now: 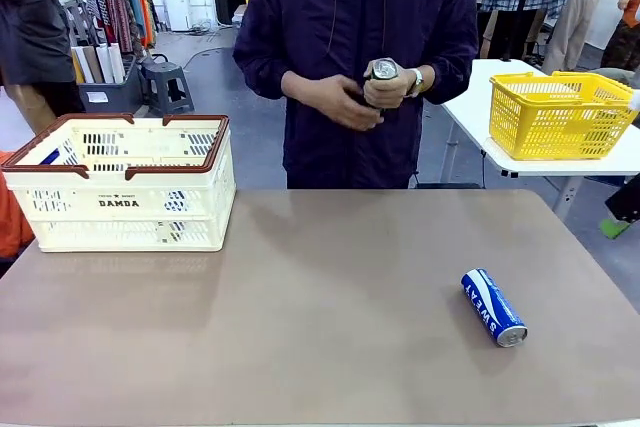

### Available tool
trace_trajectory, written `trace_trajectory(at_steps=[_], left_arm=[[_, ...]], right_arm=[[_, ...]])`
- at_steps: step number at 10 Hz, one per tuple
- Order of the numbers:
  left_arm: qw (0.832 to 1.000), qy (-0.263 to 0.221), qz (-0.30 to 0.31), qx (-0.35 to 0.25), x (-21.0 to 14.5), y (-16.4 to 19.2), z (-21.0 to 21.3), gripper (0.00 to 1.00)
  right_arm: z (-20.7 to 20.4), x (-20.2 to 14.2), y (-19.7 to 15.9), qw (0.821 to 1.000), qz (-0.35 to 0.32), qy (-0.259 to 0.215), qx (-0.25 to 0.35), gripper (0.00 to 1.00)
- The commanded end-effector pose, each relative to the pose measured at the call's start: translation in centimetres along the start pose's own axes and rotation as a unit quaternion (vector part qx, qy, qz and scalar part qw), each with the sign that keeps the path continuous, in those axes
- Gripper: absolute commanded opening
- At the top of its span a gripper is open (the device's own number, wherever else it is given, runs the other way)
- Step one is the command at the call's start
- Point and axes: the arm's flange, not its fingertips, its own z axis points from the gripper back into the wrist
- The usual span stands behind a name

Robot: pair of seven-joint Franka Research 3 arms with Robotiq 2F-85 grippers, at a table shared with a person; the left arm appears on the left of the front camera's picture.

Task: Place the drinks into the Shopping basket.
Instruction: Pick up one drink and place it into the Shopping basket.

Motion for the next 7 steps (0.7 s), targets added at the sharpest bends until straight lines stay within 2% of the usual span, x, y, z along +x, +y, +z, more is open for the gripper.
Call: trace_trajectory(at_steps=[1,4,7], left_arm=[[1.0,-0.005,0.004,-0.008,0.0,-0.3,0.2,1.0],[1.0,-0.005,0.004,-0.008,0.0,-0.3,0.2,1.0],[1.0,-0.005,0.004,-0.008,0.0,-0.3,0.2,1.0]], right_arm=[[0.6,-0.5,-0.8,1.0,-0.009,-0.004,0.012,1.0],[-3.1,2.4,1.4,0.999,0.032,0.031,-0.027,1.0],[-8.7,6.0,2.5,0.992,0.067,0.1,-0.032,1.0]])
